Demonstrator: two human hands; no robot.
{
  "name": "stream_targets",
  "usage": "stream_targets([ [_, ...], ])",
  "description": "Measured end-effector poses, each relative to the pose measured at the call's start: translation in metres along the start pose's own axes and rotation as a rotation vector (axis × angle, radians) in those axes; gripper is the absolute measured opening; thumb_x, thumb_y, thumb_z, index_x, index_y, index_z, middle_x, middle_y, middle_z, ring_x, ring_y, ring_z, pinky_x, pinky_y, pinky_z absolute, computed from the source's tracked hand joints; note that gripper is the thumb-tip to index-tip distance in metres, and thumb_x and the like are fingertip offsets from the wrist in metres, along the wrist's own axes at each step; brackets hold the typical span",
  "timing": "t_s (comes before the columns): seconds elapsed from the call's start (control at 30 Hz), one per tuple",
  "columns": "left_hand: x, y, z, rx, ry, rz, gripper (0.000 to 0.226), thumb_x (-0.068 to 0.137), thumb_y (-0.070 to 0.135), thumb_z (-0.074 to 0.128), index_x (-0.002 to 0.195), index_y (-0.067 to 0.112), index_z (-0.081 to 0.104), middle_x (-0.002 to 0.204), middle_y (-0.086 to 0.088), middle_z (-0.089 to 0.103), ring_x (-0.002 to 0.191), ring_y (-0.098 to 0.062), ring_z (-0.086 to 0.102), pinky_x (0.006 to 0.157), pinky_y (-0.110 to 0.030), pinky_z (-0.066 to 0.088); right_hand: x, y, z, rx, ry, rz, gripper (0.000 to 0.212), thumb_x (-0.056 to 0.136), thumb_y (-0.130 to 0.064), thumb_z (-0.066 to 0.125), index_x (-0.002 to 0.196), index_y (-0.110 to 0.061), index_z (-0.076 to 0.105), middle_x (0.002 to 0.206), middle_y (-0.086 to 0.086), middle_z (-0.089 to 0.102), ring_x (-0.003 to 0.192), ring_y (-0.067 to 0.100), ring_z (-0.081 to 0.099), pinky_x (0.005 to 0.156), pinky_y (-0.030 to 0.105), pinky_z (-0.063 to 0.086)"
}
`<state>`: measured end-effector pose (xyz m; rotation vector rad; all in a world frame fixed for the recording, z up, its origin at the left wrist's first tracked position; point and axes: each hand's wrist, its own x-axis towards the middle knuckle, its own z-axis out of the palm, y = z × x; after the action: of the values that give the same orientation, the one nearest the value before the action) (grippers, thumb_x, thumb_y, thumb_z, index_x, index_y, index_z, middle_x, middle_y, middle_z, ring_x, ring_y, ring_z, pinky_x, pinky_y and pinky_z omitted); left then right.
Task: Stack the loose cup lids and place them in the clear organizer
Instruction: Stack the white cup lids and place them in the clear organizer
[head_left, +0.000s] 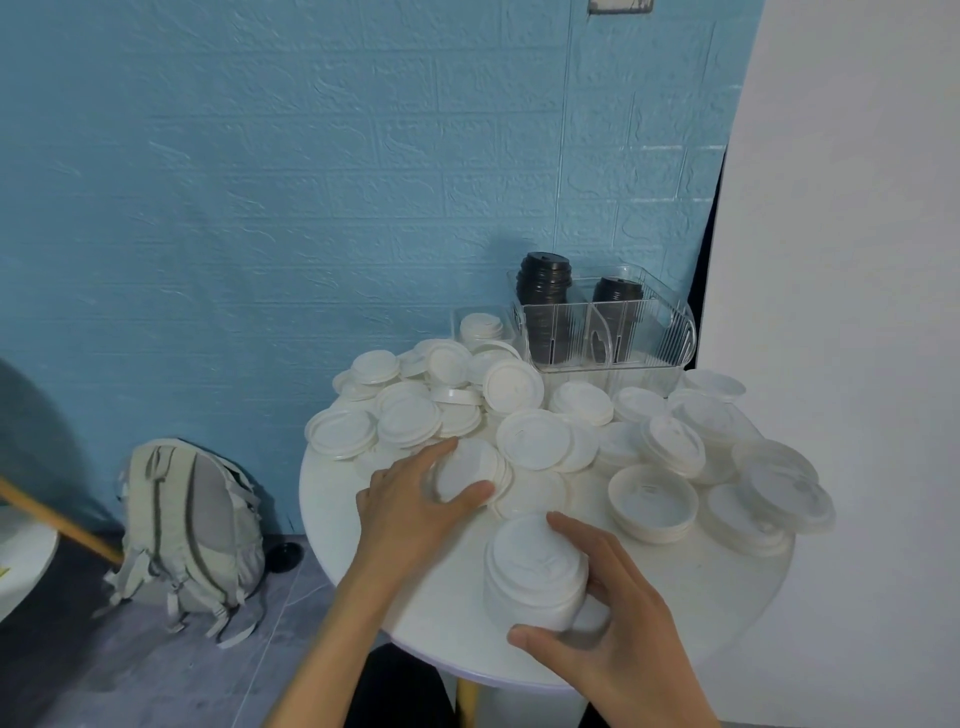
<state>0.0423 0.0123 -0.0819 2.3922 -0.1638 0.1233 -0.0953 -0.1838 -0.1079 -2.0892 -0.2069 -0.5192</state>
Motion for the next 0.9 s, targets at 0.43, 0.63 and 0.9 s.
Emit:
stream_targets([
  [0.43, -0.003, 0.002, -0.004, -0.177, 0.018, 0.176, 0.073, 0.070, 0.063, 0.084, 0.133, 0.055, 0.047, 0.140, 0.026, 0.048, 0.135, -0.005, 0.040, 0.109, -0.031, 0.024, 0.000, 0.001, 0.002, 0.003, 0.006, 0.003, 0.090, 0.055, -0.056, 0.090, 0.134, -0.055, 0.048, 0.141, -0.021, 0.054, 0.120, 0.003, 0.061, 0.092, 0.017, 0.051],
  [0.63, 0.018, 0.007, 0.000, -0.028, -0.152, 0.270, 0.077, 0.078, 0.069, 0.074, 0.144, 0.059, 0.036, 0.147, 0.029, 0.044, 0.144, -0.004, 0.035, 0.112, -0.032, 0.015, 0.001, 0.002, 0.002, 0.003, 0.005, -0.002, 0.092, 0.053, -0.055, 0.090, 0.134, -0.055, 0.046, 0.141, -0.020, 0.055, 0.117, 0.004, 0.063, 0.091, 0.017, 0.052],
  [0.9, 0.009, 0.009, -0.012, -0.537, -0.051, 0.207, 0.082, 0.051, 0.057, 0.090, 0.127, 0.050, 0.061, 0.120, 0.023, 0.066, 0.112, 0.002, 0.062, 0.098, -0.025, 0.049, 0.000, 0.003, 0.001, -0.013, -0.002, -0.005, 0.092, 0.055, -0.058, 0.090, 0.136, -0.056, 0.045, 0.141, -0.020, 0.054, 0.121, 0.003, 0.060, 0.093, 0.016, 0.051],
])
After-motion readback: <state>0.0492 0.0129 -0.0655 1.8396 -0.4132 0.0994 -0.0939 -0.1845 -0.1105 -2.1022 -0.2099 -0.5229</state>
